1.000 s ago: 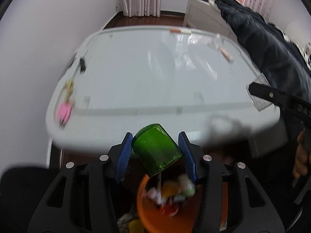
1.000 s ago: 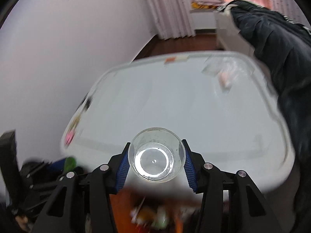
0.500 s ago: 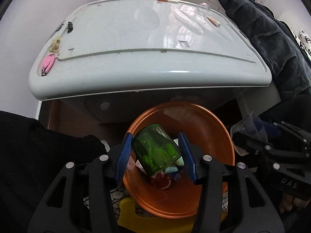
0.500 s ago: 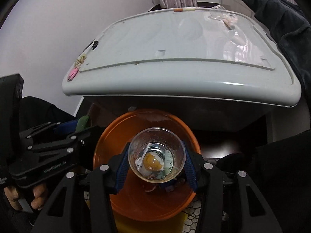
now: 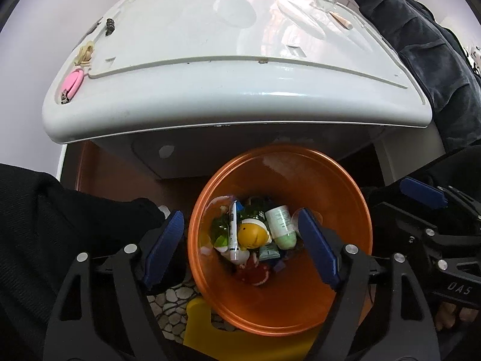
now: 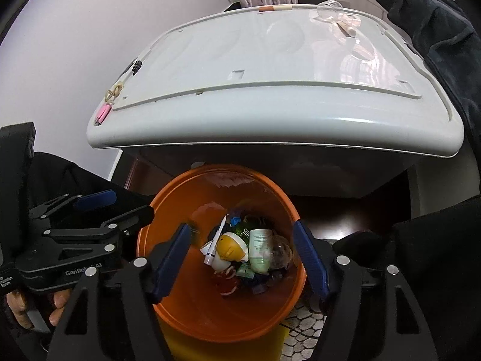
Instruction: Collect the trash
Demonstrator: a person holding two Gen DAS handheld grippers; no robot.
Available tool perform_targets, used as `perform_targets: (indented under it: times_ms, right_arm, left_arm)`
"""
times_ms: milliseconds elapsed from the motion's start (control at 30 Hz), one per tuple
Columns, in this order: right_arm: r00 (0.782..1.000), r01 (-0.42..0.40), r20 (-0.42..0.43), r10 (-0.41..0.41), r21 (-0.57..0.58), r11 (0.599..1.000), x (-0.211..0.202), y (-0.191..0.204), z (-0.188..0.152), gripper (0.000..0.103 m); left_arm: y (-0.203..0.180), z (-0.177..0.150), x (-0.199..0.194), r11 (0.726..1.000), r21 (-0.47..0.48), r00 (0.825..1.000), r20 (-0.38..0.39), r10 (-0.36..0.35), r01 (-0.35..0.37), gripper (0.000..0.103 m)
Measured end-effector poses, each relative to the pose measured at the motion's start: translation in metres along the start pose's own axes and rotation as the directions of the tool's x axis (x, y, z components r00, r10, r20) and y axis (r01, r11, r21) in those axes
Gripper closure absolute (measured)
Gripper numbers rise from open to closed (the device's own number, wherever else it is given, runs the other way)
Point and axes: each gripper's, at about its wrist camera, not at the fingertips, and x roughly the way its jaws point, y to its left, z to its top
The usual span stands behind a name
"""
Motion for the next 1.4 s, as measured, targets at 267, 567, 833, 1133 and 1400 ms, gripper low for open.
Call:
perform_targets:
  times_ms: [267, 567, 833, 1133, 1400]
  right_arm:
    - [1.0, 0.0, 0.025, 0.0, 0.025, 1.0, -0.006, -0.003, -0.001, 0.034]
    - [0.985, 0.025, 0.17, -0.035, 0.06, 0.998, -0.05, -0.039, 0.081, 0.033]
    - [0.966, 0.08, 0.23, -0.118, 0.169, 0.982, -0.042, -0.097, 0.184, 0.031]
    - [0.949, 0.146, 0.237, -0.206, 0.247, 0.958, 0.015, -0.094, 0.229, 0.03]
    - [0.906, 0.278, 0.292, -0.306, 0.132, 0.951, 0.022, -0.059, 0.231, 0.011]
  left_arm:
    - [0.004, 0.0, 0.0, 1.0, -0.025, 1.0, -0.002, 0.005, -0.005, 0.026]
    - [0.005, 0.049, -0.042, 0.999, 0.019, 0.987, 0.158, 0.024, -0.028, 0.023]
    - [0.017, 0.13, -0.032, 1.0, 0.001, 0.98, 0.2, 0.016, -0.017, 0.022]
    - [0.026, 0.186, 0.016, 0.995, -0.086, 0.977, 0.202, 0.073, -0.056, 0.022]
    - [0.04, 0.214, 0.019, 0.983, -0.168, 0.973, 0.204, 0.105, -0.071, 0.022]
